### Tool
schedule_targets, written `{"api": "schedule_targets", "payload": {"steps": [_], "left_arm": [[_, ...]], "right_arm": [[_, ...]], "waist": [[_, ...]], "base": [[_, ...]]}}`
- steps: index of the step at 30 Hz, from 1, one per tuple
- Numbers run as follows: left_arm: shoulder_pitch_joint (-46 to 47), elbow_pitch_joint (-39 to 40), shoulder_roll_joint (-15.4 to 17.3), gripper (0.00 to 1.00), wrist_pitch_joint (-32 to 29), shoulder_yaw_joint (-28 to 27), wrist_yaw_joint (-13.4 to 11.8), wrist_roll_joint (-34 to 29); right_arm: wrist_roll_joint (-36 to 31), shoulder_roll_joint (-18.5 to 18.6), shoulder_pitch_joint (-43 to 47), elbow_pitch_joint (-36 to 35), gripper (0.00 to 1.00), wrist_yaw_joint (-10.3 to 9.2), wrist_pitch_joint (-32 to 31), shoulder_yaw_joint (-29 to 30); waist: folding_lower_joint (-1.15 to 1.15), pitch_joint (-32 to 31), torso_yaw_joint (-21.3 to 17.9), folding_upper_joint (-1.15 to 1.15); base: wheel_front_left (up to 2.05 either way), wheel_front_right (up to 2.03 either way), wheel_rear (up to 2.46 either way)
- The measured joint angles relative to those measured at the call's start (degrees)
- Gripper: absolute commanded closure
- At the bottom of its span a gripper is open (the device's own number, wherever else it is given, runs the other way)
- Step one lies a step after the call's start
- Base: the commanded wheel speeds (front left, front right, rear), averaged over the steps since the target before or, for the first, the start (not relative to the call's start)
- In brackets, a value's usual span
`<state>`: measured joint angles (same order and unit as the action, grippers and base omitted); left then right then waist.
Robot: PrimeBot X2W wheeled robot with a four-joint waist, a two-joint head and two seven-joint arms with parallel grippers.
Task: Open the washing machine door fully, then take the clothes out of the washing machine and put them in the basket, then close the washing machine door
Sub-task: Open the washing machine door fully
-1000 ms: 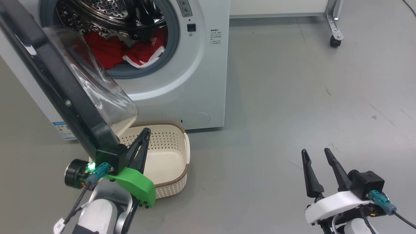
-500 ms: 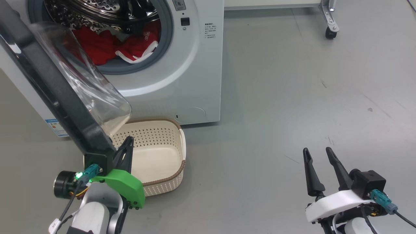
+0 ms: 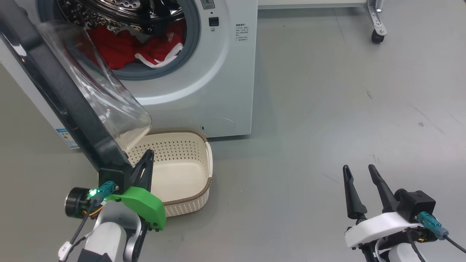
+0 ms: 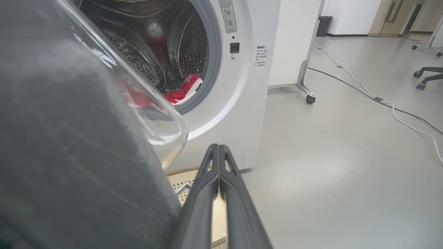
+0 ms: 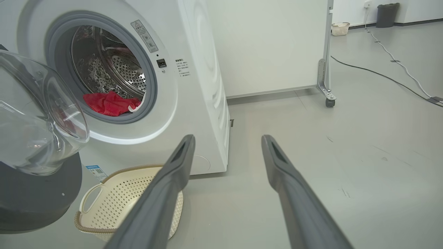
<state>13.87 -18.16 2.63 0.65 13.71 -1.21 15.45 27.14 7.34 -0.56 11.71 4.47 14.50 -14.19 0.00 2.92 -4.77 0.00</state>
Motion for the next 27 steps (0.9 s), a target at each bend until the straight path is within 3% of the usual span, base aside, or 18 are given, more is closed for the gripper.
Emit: {"api": "schedule_targets", "payload": {"steps": [12, 27], "left_arm": [[0.53, -2.34, -0.27, 1.0, 1.64, 1.29, 0.33, 0.09], [0.54, -4.21, -0.34, 1.0, 3.14, 1.31, 0.32, 0.64]], "right_arm": [[-0.16, 0.02, 0.08, 0.78, 0.0, 0.37, 0.0, 0.46], [-0.49, -0.29, 1.16, 1.44, 0.0, 0.97, 0.0, 0.45]], "waist": [[0.0, -0.6, 3.66, 0.0], [0.0, -2.32, 10.94, 0.0]], "base": [[0.0, 0.0, 0.0], [0.0, 0.0, 0.0]]}}
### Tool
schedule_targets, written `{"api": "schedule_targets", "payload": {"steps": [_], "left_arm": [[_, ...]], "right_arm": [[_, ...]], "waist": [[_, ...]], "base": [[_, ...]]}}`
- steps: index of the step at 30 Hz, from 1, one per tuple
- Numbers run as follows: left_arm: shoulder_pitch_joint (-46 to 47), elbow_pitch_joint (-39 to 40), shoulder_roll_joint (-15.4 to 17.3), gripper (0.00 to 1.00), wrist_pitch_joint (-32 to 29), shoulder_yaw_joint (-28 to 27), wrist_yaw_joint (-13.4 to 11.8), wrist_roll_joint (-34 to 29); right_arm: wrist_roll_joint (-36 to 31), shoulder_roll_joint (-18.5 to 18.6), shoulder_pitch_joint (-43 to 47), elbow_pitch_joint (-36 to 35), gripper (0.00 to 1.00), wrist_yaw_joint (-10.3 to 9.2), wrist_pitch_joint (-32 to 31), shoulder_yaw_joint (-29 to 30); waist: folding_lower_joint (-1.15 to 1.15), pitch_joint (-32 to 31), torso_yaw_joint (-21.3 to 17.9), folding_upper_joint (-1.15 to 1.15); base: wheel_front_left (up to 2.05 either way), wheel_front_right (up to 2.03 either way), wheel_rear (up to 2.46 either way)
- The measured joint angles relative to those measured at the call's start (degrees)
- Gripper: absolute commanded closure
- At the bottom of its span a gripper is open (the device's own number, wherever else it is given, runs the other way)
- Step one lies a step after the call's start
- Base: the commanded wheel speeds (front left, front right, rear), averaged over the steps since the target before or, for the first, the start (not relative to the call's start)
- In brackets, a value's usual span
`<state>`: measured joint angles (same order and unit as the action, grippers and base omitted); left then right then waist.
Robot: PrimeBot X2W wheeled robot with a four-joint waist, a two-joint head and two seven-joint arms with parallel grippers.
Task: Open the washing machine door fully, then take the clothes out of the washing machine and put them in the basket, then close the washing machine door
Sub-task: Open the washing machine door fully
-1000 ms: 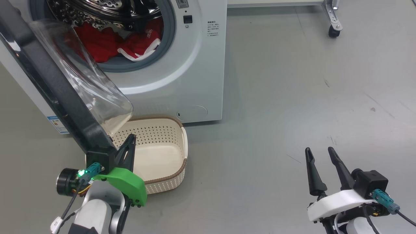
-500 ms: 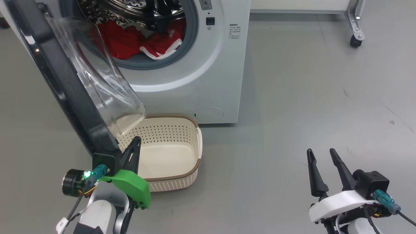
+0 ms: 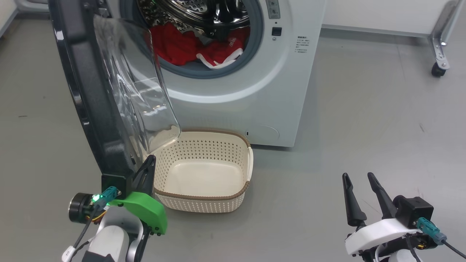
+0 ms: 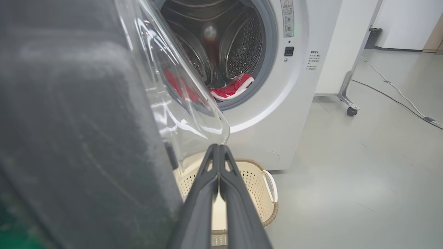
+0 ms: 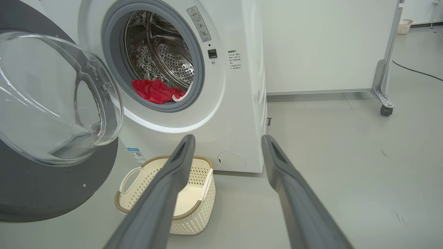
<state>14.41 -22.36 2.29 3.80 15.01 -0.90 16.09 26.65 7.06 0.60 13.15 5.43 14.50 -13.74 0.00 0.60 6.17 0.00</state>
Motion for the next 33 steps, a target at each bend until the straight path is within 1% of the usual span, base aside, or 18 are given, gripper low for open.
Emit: {"api": "schedule_targets", "payload": {"steps": [11, 16, 18, 20, 28, 33], "left_arm": [[0.06, -0.25, 0.01, 1.0, 0.57, -2.31, -0.66, 1.79], [0.32, -0.25, 0.8, 1.0, 0.74, -4.09, -0.99, 2.55], [0.49, -0.24, 1.21, 1.0, 1.0, -4.88, -1.31, 2.63], [0.88, -0.24, 1.58, 1.0, 1.14, -5.73, -1.53, 3.16], [1.93, 0.05, 2.68, 1.0, 1.66, -9.6, -2.35, 5.02], [2.94, 0.04, 3.77, 1.0, 1.8, -11.66, -2.4, 6.17]], "right_arm": [[-0.08, -0.26, 0.02, -0.01, 0.0, 0.05, 0.0, -0.25], [-0.64, -0.26, 0.01, -0.04, 0.0, 0.07, 0.0, -0.32], [-0.73, -0.25, -0.01, -0.07, 0.0, 0.08, 0.0, -0.48], [-1.15, -0.25, -0.07, -0.07, 0.0, 0.48, 0.0, -0.7], [-1.67, -0.05, -0.68, -0.2, 0.0, 0.49, -0.02, -1.47], [-2.65, 0.4, -2.32, -0.6, 0.0, 0.55, -0.3, -2.37]], "waist": [[0.0, 0.04, 5.75, 0.0], [0.0, 0.99, 7.75, 0.0], [0.0, 1.56, 8.39, 0.0], [0.0, 2.2, 8.94, 0.0], [0.0, 5.12, 10.52, 0.0], [0.0, 7.26, 11.11, 0.0]], "base": [[0.0, 0.0, 0.0], [0.0, 0.0, 0.0], [0.0, 0.0, 0.0], [0.0, 0.0, 0.0], [0.0, 0.0, 0.0], [0.0, 0.0, 0.0]]}}
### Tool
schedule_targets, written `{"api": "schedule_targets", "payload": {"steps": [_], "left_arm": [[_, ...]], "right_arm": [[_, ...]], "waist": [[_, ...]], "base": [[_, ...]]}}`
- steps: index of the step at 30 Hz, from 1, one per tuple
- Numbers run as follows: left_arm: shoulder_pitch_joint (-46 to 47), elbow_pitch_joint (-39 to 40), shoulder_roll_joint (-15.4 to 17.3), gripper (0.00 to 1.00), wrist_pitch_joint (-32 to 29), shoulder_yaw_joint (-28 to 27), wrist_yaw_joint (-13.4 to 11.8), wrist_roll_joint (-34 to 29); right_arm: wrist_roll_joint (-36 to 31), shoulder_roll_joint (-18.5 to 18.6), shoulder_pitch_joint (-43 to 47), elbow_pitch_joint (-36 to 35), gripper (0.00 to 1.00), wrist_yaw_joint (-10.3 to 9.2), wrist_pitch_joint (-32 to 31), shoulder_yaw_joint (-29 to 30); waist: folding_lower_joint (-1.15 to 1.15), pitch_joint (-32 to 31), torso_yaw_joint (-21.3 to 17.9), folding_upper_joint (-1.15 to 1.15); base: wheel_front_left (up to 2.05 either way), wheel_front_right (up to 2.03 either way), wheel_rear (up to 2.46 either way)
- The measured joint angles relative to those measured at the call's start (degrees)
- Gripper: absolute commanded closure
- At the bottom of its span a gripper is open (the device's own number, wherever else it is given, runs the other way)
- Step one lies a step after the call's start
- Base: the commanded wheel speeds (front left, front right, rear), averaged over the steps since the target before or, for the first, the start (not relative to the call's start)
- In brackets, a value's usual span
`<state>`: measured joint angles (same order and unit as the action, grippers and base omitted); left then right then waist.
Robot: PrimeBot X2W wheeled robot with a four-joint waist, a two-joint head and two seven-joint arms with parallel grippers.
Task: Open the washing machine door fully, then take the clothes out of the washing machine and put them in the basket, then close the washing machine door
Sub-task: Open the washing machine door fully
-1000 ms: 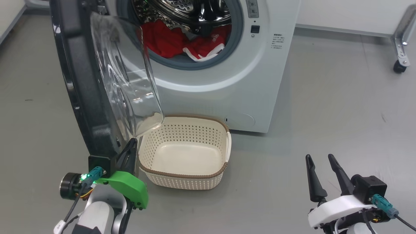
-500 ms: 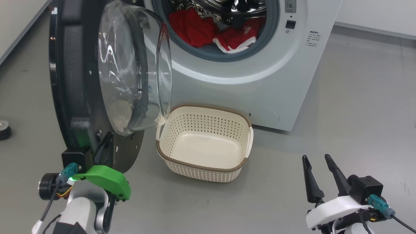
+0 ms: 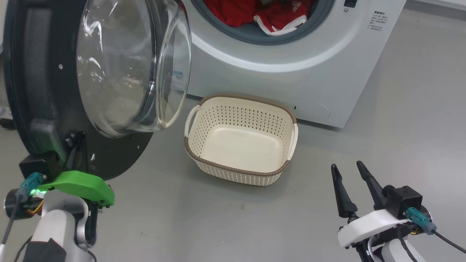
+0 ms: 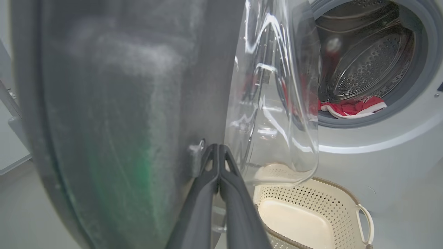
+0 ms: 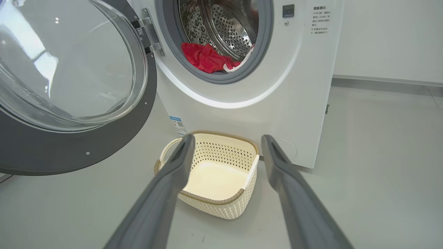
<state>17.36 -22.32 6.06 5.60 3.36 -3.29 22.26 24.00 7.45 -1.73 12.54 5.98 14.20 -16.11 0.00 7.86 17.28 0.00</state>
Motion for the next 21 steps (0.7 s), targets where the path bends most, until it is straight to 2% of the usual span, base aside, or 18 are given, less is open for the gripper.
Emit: {"api": "schedule_targets", "payload": {"steps": [9, 15, 21], "left_arm": [[2.15, -0.1, 2.16, 1.0, 0.36, -4.59, -0.52, 2.2], [4.54, -1.03, 2.61, 1.0, 0.52, -9.47, -1.02, 6.69], [6.73, -1.99, 4.98, 1.0, 0.54, -12.82, -1.2, 7.98]], "right_arm": [[-0.73, 1.0, -2.89, -1.21, 0.0, 0.01, -1.52, -0.6], [-1.76, 2.1, -4.66, -1.88, 0.0, 0.01, -2.4, -0.62], [-2.21, 3.21, -6.05, -2.67, 0.0, 0.01, -3.15, -0.34]], "waist": [[0.0, 4.35, 0.42, 0.0], [0.0, 7.59, 0.22, 0.0], [0.0, 10.75, -0.22, 0.0]], "base": [[0.0, 0.0, 0.0], [0.0, 0.0, 0.0], [0.0, 0.0, 0.0]]}}
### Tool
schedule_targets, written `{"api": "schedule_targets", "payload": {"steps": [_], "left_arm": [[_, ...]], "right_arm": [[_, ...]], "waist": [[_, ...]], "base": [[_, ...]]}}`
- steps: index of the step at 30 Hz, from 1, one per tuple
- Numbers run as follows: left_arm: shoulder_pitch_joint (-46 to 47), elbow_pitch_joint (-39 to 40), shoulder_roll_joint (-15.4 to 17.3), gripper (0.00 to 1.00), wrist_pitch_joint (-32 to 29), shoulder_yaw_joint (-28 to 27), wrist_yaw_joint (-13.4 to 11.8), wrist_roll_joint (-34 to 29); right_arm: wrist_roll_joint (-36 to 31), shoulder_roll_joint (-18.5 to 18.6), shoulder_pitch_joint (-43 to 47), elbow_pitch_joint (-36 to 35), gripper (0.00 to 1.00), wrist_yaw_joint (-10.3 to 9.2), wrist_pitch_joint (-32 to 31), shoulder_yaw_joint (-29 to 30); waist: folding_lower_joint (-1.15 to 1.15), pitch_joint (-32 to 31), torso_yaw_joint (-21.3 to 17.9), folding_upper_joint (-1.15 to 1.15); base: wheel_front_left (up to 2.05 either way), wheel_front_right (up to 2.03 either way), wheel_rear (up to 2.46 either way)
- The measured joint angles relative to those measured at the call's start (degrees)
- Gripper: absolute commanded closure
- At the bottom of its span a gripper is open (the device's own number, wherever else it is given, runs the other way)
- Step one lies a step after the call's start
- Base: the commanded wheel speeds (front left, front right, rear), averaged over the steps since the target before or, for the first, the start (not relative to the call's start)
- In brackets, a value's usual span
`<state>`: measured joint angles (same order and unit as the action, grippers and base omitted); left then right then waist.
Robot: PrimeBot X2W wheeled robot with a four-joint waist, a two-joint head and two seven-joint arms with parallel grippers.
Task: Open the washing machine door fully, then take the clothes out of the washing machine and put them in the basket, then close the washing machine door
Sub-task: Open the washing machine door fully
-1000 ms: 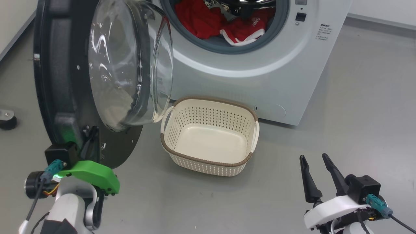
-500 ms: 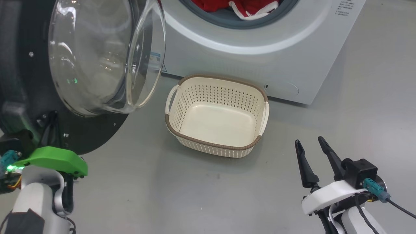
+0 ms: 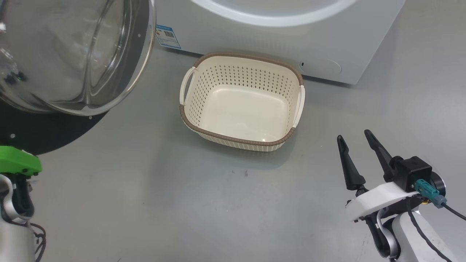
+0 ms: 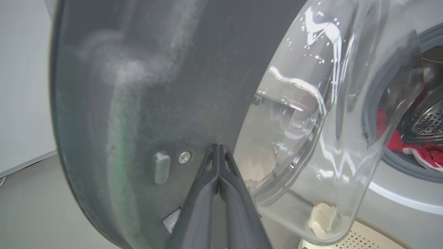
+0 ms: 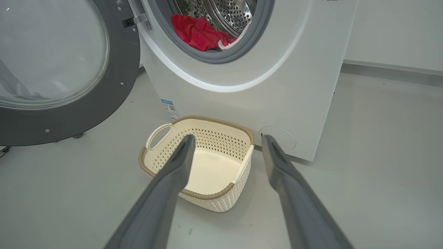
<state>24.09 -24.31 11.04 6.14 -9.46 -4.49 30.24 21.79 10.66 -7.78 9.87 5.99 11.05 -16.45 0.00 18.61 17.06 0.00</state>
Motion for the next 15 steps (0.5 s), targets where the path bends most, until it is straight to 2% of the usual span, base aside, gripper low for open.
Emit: {"api": "schedule_targets", "payload": {"steps": [8, 15], "left_arm": [[3.38, -1.86, 1.54, 1.0, 0.09, -2.86, -0.01, 2.57], [5.75, -4.87, 2.46, 1.0, 1.08, -3.21, 0.26, 2.89]], "right_arm": [[-0.51, 1.21, -1.37, -1.04, 0.0, -0.02, -0.91, 0.65], [-0.77, 2.34, -1.44, -0.9, 0.0, -0.03, -1.16, 1.18]], "waist": [[0.0, 3.83, -0.54, 0.0], [0.0, 5.64, -0.48, 0.0]], "base": [[0.0, 0.0, 0.0], [0.0, 0.0, 0.0]]}}
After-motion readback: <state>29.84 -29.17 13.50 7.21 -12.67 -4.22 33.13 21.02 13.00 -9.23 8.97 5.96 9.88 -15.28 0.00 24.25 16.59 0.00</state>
